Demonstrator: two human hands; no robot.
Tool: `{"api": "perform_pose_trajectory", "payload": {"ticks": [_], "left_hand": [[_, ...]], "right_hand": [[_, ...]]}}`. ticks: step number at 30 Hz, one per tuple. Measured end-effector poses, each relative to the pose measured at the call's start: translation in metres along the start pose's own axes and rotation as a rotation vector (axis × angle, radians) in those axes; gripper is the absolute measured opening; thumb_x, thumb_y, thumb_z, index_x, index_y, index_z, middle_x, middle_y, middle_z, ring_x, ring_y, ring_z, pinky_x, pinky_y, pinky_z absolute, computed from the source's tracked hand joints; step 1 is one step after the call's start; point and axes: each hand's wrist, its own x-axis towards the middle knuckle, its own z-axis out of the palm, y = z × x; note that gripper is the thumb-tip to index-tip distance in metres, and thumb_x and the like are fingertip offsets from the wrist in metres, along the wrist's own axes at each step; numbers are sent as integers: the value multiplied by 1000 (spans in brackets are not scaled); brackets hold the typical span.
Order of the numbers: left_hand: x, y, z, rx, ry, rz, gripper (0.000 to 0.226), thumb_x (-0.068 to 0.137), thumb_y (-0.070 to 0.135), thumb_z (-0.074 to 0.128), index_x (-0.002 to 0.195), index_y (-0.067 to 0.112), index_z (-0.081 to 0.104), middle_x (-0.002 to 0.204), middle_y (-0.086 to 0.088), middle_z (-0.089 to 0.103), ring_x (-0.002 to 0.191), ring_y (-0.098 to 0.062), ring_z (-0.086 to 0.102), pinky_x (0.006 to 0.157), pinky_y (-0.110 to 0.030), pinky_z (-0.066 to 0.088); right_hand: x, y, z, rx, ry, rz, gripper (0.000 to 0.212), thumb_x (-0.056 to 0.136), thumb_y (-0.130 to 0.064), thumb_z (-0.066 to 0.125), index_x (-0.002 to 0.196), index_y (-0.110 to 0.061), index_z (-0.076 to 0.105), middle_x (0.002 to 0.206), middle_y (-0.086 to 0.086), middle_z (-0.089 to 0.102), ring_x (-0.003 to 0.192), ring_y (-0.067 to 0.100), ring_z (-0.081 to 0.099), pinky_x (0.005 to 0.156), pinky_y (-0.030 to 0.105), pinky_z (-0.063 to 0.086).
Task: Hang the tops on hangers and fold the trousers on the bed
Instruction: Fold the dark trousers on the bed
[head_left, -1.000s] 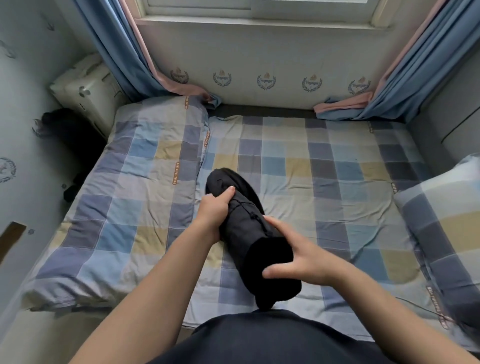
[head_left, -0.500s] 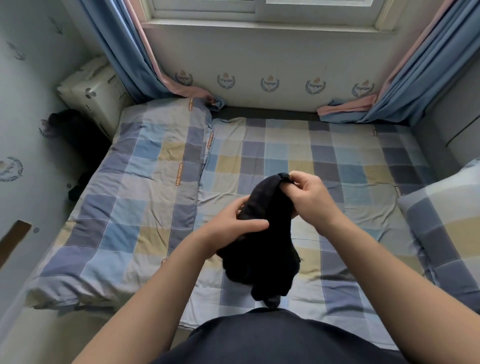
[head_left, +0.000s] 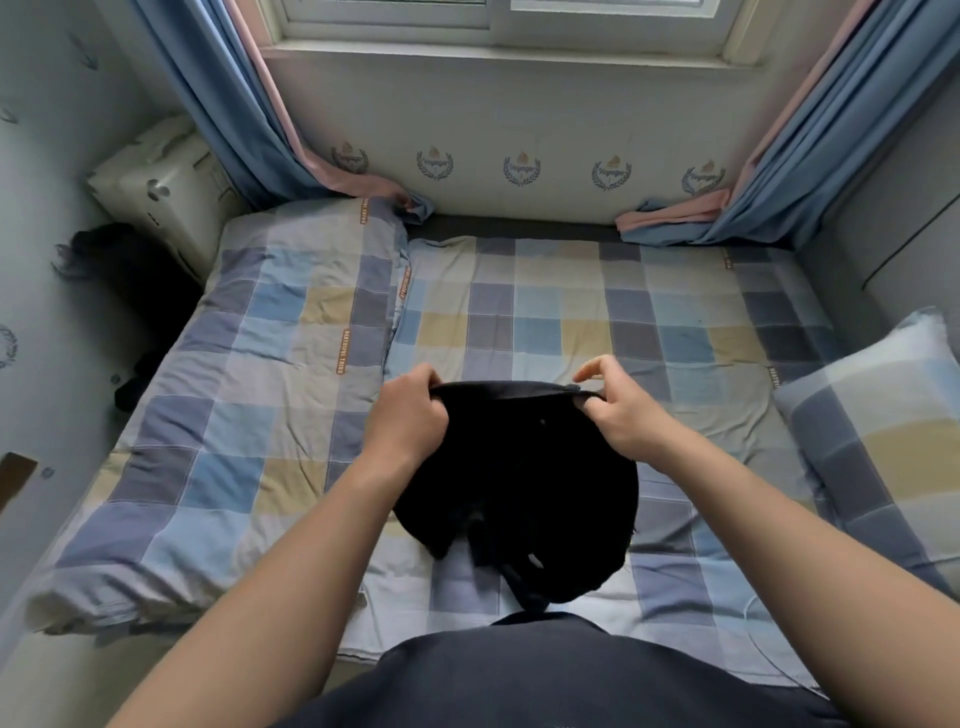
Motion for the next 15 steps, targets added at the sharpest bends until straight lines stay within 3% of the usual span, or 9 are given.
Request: {"api": "perform_pose_trajectory", "payload": {"ticks": [2,4,5,7,10,15], "left_hand": [[12,-3,-6,99,-13,8,24,80,-1,46,90,16,61,85,-6,62,82,-31,57,70,-38,51],[22,-10,-11,172,-36,12,26,79,-3,46,87,17,60,85,-4,62,80,-29,58,64,-35,48],[25,-14,-13,206,-46,13,26,78,-3,46,85,17,60,86,-3,62,79,-29,58,62,-34,46],[32,-21,-18,270,-48,18,24,79,-3,46,83,18,58,87,-4,62,80,-29,58,61,-34,45],[45,-25,-25,329,-22,16,21,79,-2,47,81,17,57,87,-5,61,81,-31,57,63,-36,46],[73,-31,-50,368,70,-36,18,79,-1,49,79,16,55,81,-6,56,74,-31,51,63,-35,40]], "right_hand": [[-2,7,-2,112,-80,35,13,101,-17,59,114,-17,56,67,4,59,50,12,51,49,24,40],[-3,11,-9,213,-154,65,17,94,-20,71,108,-12,66,79,10,71,64,21,63,61,30,49],[-2,11,-13,179,-195,61,15,90,-19,75,102,-12,69,83,9,73,70,23,67,65,31,53],[3,14,-21,-121,-219,-4,8,84,-13,77,87,-16,70,78,1,71,75,19,68,67,26,52],[18,22,-29,-549,-40,-31,17,84,-2,58,83,-18,65,82,0,63,80,25,62,70,33,50],[37,32,-60,-806,237,56,24,86,-5,47,85,-28,55,94,-1,50,84,28,53,68,34,43]]}}
